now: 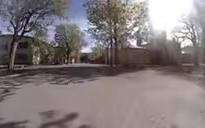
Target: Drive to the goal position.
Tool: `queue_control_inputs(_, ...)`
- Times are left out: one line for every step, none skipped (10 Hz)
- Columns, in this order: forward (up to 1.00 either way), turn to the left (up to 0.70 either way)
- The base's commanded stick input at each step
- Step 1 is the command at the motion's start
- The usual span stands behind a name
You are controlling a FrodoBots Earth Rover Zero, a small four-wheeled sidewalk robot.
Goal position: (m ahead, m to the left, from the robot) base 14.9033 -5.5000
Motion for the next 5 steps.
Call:
queue_control_inputs(1.00, 0.00)
queue_control_inputs(1.00, 0.00)
queue_control_inputs(1.00, 0.00)
queue_control_inputs(1.00, 0.00)
queue_control_inputs(1.00, 0.00)
